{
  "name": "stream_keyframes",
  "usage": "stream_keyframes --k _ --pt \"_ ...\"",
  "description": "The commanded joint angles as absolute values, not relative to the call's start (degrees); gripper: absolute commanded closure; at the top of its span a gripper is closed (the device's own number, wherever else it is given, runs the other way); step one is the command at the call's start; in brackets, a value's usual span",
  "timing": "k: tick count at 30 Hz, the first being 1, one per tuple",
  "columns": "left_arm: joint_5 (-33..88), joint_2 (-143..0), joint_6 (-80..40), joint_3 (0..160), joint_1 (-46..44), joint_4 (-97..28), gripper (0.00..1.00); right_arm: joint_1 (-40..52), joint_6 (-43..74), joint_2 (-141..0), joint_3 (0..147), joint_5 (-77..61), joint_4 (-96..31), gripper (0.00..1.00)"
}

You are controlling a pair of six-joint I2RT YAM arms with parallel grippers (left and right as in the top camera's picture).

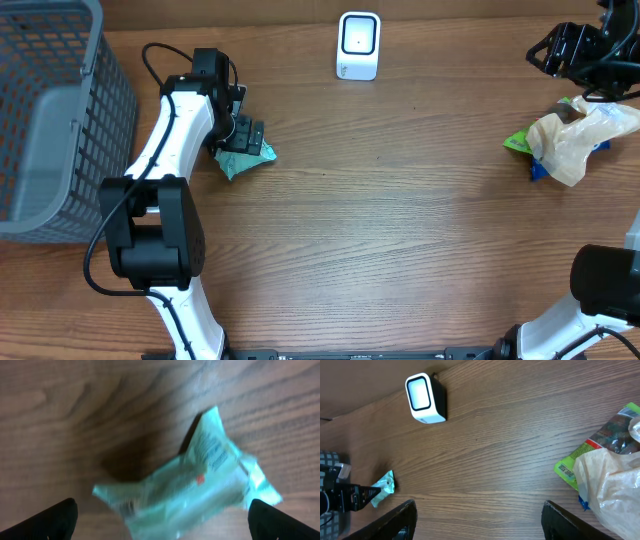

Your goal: Scan the item barcode

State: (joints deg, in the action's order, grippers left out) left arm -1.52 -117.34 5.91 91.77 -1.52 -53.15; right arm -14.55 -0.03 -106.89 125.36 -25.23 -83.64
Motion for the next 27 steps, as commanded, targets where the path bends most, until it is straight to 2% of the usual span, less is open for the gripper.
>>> stream_keyframes --k 1,9,14,22,27 --pt "1.67 -116.90 9.21 88.68 -2.17 -51.40 0.00 -14.46 -0.49 -106.63 125.95 -25.08 -83.61 0.20" --pt "13.87 -116.90 8.82 87.13 -3.51 -57.84 0.02 -14.46 -0.45 -106.63 125.95 -25.15 -84.44 0.20" --pt "19.66 -116.90 7.42 87.15 -7.07 -57.80 0.04 -14.15 -0.43 -106.63 125.95 -25.71 -84.58 0.20" --pt "15.68 -116.90 -1.15 87.24 -15.84 -51.72 0.04 -11.55 -0.23 -106.63 125.89 -25.76 -82.81 0.20" --pt "14.59 -116.79 -6.48 93.14 -14.83 -55.16 0.08 -7.77 3.05 -106.63 123.90 -25.76 -78.39 0.21"
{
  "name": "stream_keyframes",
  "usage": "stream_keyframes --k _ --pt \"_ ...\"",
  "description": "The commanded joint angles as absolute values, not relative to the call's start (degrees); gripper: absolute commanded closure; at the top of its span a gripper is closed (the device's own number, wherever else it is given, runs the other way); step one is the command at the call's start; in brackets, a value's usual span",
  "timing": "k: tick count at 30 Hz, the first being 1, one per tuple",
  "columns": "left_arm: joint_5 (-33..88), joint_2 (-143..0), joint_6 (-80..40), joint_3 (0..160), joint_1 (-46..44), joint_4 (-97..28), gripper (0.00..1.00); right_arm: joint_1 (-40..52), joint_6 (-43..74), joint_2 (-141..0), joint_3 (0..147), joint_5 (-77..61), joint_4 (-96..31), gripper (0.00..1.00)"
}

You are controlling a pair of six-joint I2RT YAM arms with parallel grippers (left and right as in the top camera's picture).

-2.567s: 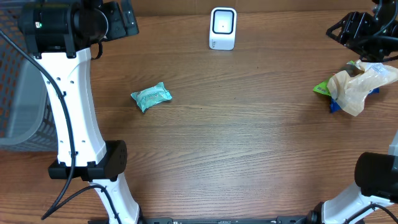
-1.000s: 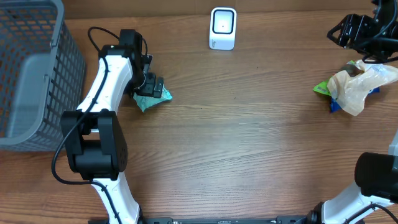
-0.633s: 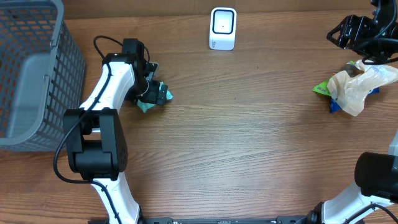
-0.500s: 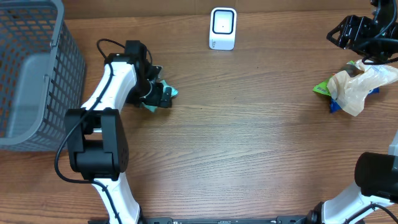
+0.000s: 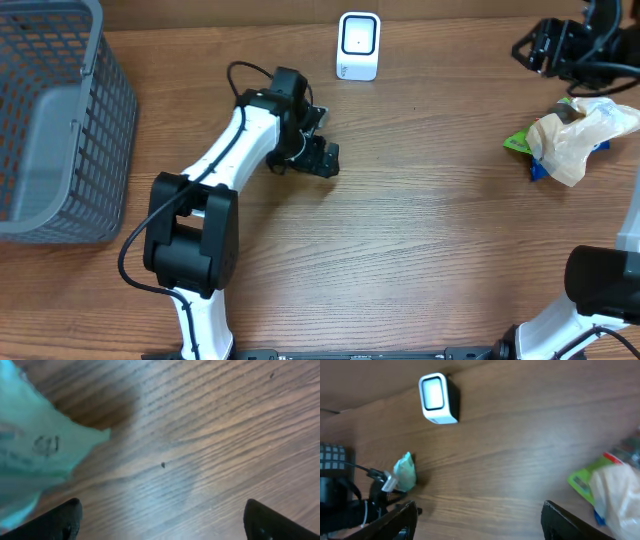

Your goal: Scan the item barcode

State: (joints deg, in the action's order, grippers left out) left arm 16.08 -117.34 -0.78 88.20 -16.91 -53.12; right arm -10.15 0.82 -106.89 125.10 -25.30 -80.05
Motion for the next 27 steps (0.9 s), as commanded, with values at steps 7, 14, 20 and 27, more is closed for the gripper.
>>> stream_keyframes --k 7,14,20,27 --pt "12.03 -116.77 -9.98 113.75 -8.14 -70.35 0.08 -0.25 5.50 -108.22 123.33 -25.58 -73.49 0.21" --pt "2.98 -116.92 -18.96 122.26 1.02 -77.49 0.37 6.55 7.35 -112.38 123.33 -25.56 -69.65 0.21" --pt "4.67 -117.01 -24.56 111.83 2.00 -74.48 0.90 7.35 7.55 -113.89 123.33 -25.56 -68.86 0.21" --pt "7.51 -117.01 -31.79 91.66 -3.79 -55.72 0.95 7.33 7.46 -113.93 123.33 -25.52 -71.22 0.21"
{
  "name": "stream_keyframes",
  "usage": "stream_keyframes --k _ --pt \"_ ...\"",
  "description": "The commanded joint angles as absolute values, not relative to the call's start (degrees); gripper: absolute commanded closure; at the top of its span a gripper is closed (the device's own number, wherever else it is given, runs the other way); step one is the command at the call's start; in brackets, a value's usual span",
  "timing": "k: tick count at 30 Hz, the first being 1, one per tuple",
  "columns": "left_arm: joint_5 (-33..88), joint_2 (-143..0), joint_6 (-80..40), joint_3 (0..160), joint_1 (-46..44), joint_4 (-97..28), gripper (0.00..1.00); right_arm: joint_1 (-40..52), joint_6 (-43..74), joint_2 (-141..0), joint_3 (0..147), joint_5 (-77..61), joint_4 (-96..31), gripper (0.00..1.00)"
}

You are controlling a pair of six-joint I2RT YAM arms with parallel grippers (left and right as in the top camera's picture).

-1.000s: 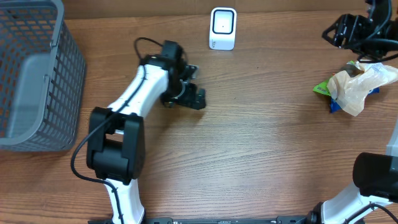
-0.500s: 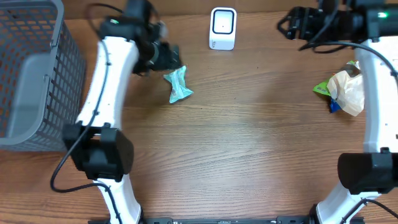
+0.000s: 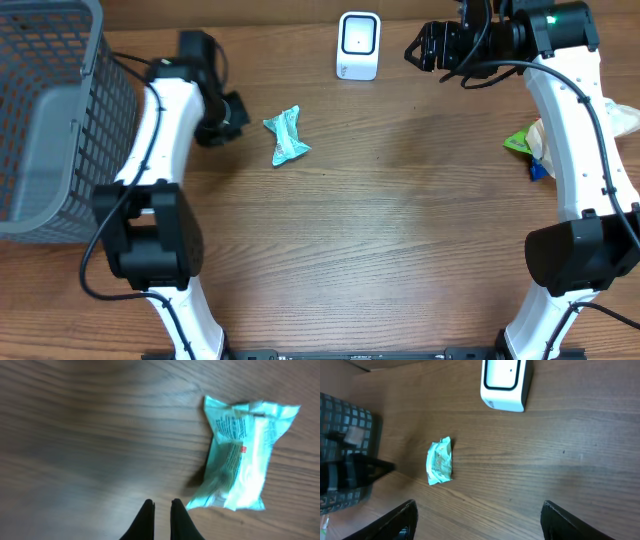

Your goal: Scan the item barcode

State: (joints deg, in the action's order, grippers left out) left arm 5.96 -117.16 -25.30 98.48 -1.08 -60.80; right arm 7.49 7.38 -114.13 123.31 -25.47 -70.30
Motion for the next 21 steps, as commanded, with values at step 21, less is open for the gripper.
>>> stream_keyframes --k 21 --pt "-1.28 -116.99 -43.88 83.68 -11.14 -43.44 0.96 7.33 7.03 -113.93 123.33 -22.28 -75.20 0.21"
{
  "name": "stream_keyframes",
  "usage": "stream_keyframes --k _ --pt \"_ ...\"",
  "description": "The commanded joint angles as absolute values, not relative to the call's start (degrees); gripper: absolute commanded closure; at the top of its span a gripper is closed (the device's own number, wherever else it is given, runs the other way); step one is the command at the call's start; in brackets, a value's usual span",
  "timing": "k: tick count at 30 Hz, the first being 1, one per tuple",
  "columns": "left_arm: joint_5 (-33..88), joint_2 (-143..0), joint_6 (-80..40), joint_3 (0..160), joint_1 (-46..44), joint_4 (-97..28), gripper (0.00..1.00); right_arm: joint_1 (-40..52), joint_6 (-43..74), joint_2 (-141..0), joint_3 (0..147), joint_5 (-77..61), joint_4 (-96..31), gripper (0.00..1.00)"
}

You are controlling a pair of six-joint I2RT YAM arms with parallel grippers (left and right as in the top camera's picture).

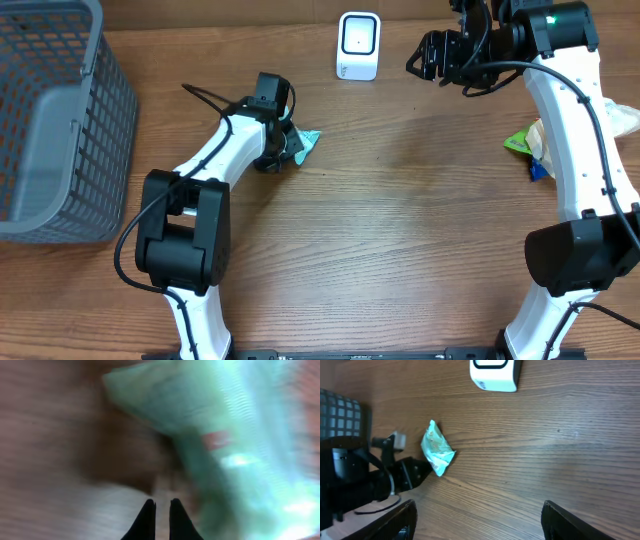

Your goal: Scan the item barcode

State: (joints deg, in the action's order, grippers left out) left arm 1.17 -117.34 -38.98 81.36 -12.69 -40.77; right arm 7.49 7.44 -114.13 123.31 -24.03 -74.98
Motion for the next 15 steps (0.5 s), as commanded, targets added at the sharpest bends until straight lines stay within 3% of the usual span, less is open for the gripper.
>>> stream_keyframes --k 1,6,15 --pt "-1.37 -116.99 -44.31 84.55 -10.94 -44.93 0.96 7.33 7.05 -113.93 123.33 -22.28 -75.26 0.21" --pt "-5.15 -117.01 -47.42 86.00 -10.41 -45.78 0.96 7.33 7.03 -113.93 123.33 -22.26 -75.11 0.21" --pt "-8.73 -120.03 -51.42 84.68 -10.61 -35.86 0.96 7.33 6.81 -113.93 123.33 -20.53 -76.69 0.20"
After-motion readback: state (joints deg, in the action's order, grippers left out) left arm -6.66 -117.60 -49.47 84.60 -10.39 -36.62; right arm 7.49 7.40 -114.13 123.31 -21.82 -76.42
